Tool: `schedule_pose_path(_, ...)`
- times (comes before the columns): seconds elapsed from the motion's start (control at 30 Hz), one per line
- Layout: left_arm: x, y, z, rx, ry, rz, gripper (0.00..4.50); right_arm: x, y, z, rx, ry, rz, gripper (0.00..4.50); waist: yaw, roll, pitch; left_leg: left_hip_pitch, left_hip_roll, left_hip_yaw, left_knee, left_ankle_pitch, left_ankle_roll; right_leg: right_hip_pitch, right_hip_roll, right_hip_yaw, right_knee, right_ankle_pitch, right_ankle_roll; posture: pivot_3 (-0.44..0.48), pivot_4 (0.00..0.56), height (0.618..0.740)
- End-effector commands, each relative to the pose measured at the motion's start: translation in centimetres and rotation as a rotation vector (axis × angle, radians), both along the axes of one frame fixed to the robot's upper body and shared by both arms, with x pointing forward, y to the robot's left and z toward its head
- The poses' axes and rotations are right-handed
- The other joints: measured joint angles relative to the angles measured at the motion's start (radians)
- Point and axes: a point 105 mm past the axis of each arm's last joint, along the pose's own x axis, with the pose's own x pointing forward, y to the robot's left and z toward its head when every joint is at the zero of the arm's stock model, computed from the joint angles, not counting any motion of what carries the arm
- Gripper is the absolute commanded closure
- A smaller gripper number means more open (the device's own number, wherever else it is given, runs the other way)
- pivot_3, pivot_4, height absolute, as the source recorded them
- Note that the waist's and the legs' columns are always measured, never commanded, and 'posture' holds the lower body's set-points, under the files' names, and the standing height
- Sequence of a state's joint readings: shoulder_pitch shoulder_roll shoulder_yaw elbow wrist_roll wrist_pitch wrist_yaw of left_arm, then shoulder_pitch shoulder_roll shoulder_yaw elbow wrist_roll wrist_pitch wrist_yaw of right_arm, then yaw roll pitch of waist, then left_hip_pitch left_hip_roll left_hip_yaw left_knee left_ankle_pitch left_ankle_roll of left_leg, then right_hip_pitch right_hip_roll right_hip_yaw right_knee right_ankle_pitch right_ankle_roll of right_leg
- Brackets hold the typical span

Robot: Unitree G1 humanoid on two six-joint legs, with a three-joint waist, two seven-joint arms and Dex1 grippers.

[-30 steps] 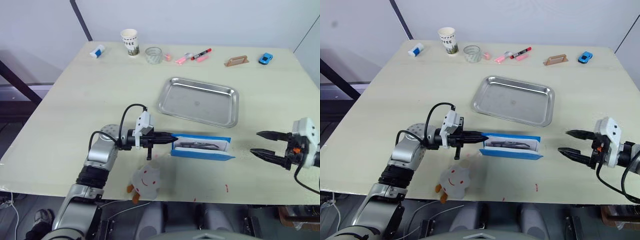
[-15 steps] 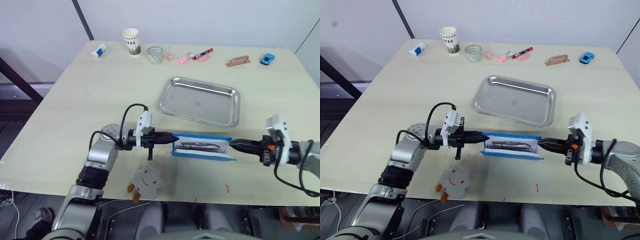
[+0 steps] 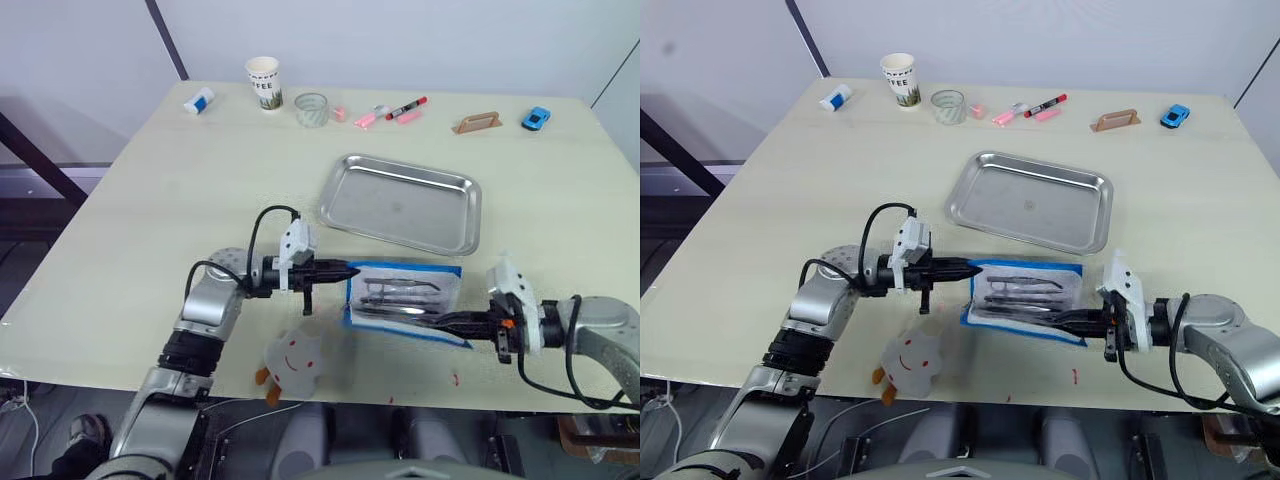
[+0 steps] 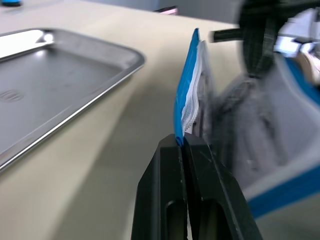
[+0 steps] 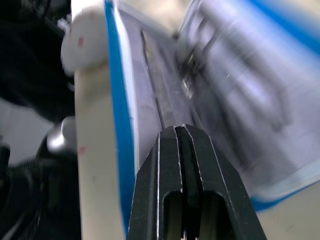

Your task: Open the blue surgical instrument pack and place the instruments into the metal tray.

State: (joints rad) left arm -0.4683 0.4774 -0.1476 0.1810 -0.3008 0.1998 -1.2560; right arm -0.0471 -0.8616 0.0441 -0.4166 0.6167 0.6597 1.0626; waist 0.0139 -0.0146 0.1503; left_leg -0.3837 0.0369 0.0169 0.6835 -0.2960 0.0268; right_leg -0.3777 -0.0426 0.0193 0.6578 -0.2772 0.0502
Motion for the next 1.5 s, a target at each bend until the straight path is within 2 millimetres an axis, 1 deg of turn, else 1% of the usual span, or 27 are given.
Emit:
schedule_pose_path(0.03,0.2,-0.3,-1.6,0.075,0.017,0.019,4.50,-1.1,0.7,-0.1,-0.030,-0.045,0.066,4.47,0.000,0.000,0.000,0.000,0.000,0.000,0.000,0.000,0.000,0.000,0.000,0.000,0.000,0.000,0.000,0.000,0.150,0.740)
schedule_pose_path(0.1,0.7,-0.2,-2.2,0.104,0.008,0.047,4.50,-1.6,0.6,-1.0,-0.068,-0.054,0.092,4.47,0.000,0.000,0.000,0.000,0.000,0.000,0.000,0.000,0.000,0.000,0.001,0.000,0.000,0.000,0.000,0.000,0.150,0.740)
schedule_pose_path(0.2,2.0,-0.1,-3.3,0.150,0.016,0.116,4.50,-1.9,0.2,-2.7,-0.135,-0.072,0.109,4.47,0.001,0.000,0.000,0.000,-0.001,0.000,0.000,0.000,0.000,0.000,0.001,0.000,0.000,0.000,0.000,0.000,0.150,0.740)
schedule_pose_path(0.47,3.2,-1.0,-4.3,0.205,-0.026,0.099,4.50,-1.9,0.4,-4.1,-0.144,-0.079,0.100,4.47,0.007,-0.002,-0.002,0.001,-0.001,-0.001,0.001,0.000,0.000,0.001,0.001,-0.001,0.001,0.000,0.000,0.000,0.150,0.740)
schedule_pose_path(0.6,3.5,-1.2,-4.4,0.213,-0.039,0.086,4.50,-1.8,0.3,-4.4,-0.147,-0.080,0.093,4.47,0.011,-0.003,-0.002,0.001,-0.002,-0.001,0.002,0.000,0.000,0.001,0.001,-0.001,0.001,0.000,0.000,0.000,0.150,0.740)
schedule_pose_path(0.77,3.1,-0.7,-4.8,0.235,-0.031,0.052,4.50,-1.6,0.5,-4.4,-0.130,-0.096,0.081,4.47,0.010,-0.003,-0.003,0.001,-0.002,-0.002,0.002,0.000,0.000,0.001,0.001,-0.001,0.001,0.000,0.000,0.000,0.150,0.740)
schedule_pose_path(0.9,3.0,-0.3,-4.8,0.233,-0.040,0.051,4.50,-1.4,0.6,-4.3,-0.121,-0.108,0.075,4.47,0.005,-0.003,-0.003,0.001,-0.002,-0.002,0.001,0.000,0.000,0.001,0.001,-0.001,0.001,0.000,0.000,0.000,0.150,0.740)
schedule_pose_path(1.2,2.8,-0.3,-4.5,0.195,-0.022,0.056,4.50,-1.5,0.6,-4.1,-0.112,-0.070,0.080,4.47,0.002,-0.003,-0.003,0.001,-0.001,-0.002,0.001,0.000,0.000,0.001,0.002,-0.001,0.001,0.000,0.000,0.000,0.150,0.740)
schedule_pose_path(1.23,2.8,-0.3,-4.5,0.192,-0.023,0.060,3.89,-1.5,0.6,-4.1,-0.116,-0.073,0.079,4.50,0.001,-0.003,-0.003,0.001,-0.001,-0.002,0.001,0.000,0.000,0.001,0.002,-0.001,0.001,0.000,0.000,0.000,0.150,0.740)
schedule_pose_path(1.27,2.8,-0.3,-4.4,0.187,-0.022,0.064,3.53,-1.4,0.6,-4.2,-0.118,-0.074,0.078,4.50,0.001,-0.003,-0.003,0.001,-0.001,-0.002,0.001,0.000,0.000,0.001,0.002,-0.001,0.001,0.000,0.000,0.000,0.150,0.740)
schedule_pose_path(1.3,2.8,-0.2,-4.3,0.182,-0.021,0.070,3.05,-1.5,0.6,-4.2,-0.119,-0.073,0.080,4.50,0.001,-0.003,-0.003,0.001,-0.001,-0.002,0.001,0.000,0.000,0.001,0.002,-0.001,0.001,0.000,0.000,0.000,0.150,0.740)
schedule_pose_path(1.33,2.8,-0.2,-4.3,0.180,-0.020,0.073,2.74,-1.5,0.6,-4.2,-0.119,-0.073,0.080,4.50,0.001,-0.003,-0.003,0.001,-0.001,-0.002,0.001,0.000,0.000,0.001,0.002,-0.001,0.001,0.000,0.000,0.000,0.150,0.740)
schedule_pose_path(1.4,2.8,0.0,-4.2,0.179,-0.024,0.077,1.76,-1.4,0.7,-4.1,-0.115,-0.074,0.075,4.50,0.001,-0.003,-0.003,0.001,-0.001,-0.002,0.001,0.000,0.000,0.001,0.002,-0.001,0.001,0.000,0.000,0.000,0.150,0.740)
schedule_pose_path(1.47,2.7,0.2,-3.6,0.160,-0.040,0.073,0.85,-1.3,0.9,-3.9,-0.100,-0.074,0.073,4.50,0.000,-0.003,-0.003,0.001,-0.001,-0.002,0.001,0.000,0.000,0.001,0.002,-0.001,0.001,0.000,0.000,0.000,0.150,0.740)
schedule_pose_path(1.5,2.6,0.3,-3.4,0.153,-0.045,0.071,0.32,-1.3,0.9,-3.8,-0.094,-0.073,0.073,4.50,0.000,-0.003,-0.003,0.001,-0.001,-0.001,0.001,0.000,0.000,0.001,0.002,-0.001,0.001,0.000,0.000,0.000,0.150,0.740)
